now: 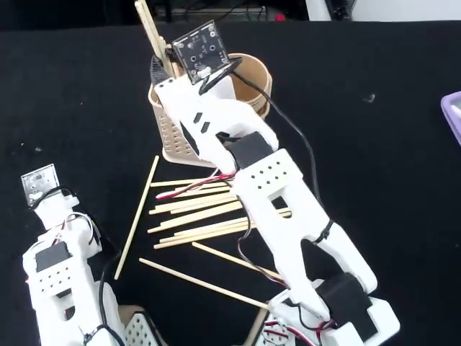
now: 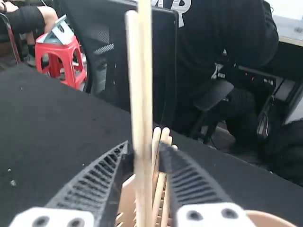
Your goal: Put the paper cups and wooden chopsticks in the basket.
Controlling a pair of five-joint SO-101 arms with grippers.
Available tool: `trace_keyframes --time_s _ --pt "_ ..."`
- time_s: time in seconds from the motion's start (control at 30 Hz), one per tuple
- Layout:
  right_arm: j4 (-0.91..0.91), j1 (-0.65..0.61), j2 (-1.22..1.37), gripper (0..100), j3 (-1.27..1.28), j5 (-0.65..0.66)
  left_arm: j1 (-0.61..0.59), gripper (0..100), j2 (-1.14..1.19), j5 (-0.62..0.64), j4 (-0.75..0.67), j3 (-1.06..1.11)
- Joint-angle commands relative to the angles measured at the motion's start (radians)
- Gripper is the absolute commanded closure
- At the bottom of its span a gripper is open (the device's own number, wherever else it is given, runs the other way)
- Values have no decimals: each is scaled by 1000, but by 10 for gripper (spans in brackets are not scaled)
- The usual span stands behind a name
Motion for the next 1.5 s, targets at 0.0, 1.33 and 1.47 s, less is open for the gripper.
trace_keyframes --time_s 0.0,1.33,1.47 --pt "97 9 -73 805 -56 -2 -12 887 -15 12 -9 -27" --pt "1030 -198 -610 730 855 677 -13 887 -15 12 -17 -31" --pt "1013 -262 -610 647 863 661 -97 887 -8 18 -17 -67"
